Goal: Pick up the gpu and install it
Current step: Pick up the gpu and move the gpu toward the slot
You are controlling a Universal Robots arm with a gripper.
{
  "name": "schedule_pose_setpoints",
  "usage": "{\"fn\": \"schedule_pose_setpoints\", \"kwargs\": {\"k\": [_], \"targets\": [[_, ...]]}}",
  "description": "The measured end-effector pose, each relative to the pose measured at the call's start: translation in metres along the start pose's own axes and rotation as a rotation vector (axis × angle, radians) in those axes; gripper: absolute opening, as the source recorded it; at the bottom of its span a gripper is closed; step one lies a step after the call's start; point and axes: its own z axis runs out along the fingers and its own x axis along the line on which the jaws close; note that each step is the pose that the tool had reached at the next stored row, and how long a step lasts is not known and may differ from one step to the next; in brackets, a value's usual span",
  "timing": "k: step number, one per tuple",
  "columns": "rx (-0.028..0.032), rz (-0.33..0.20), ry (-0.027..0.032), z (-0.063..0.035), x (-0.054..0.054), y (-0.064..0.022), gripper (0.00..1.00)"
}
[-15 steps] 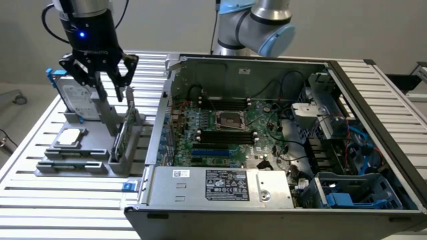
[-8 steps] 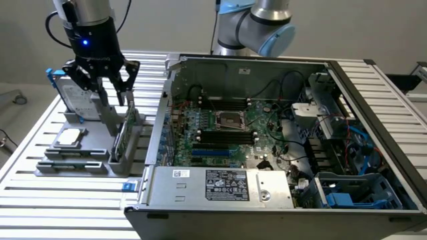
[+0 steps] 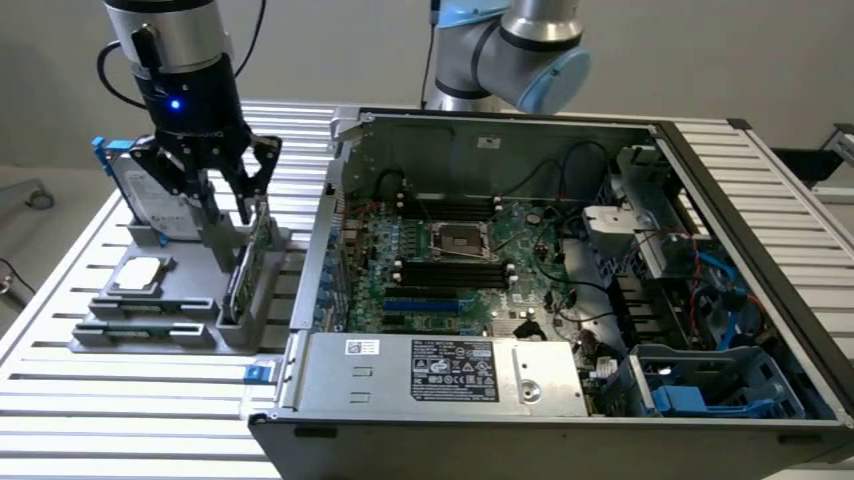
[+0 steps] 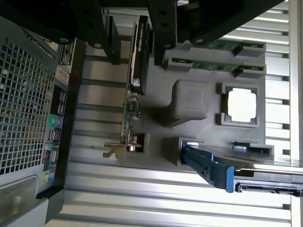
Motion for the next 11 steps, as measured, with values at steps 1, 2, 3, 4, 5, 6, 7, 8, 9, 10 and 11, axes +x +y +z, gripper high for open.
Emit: {"fn": "schedule_pose_setpoints", "kwargs": {"k": [1,2,3,4,5,6,7,8,9,10,11], "targets": [[0.0001,0.0,0.0001,0.0018,0.0,-0.0007,0.42],[0.0,0.0,0.0001,0.0037,0.0,-0.0013,0.42],[0.0001,0.001,0.0002,0.0055,0.0,-0.0019,0.42],[0.0001,0.001,0.0002,0.0073,0.0,-0.0025,0.42],[0.0,0.001,0.0001,0.0092,0.0,-0.0031,0.42],[0.0,0.001,0.0001,0.0111,0.0,-0.0039,0.42],[0.0,0.002,0.0002,0.0129,0.0,-0.0045,0.42],[0.0,0.002,0.0001,0.0148,0.0,-0.0052,0.42],[0.0,0.003,0.0001,0.0166,0.0,-0.0058,0.42],[0.0,0.003,0.0001,0.0184,0.0,-0.0064,0.42],[-0.0001,0.005,0.0,0.0203,0.0,-0.0069,0.42]]}}
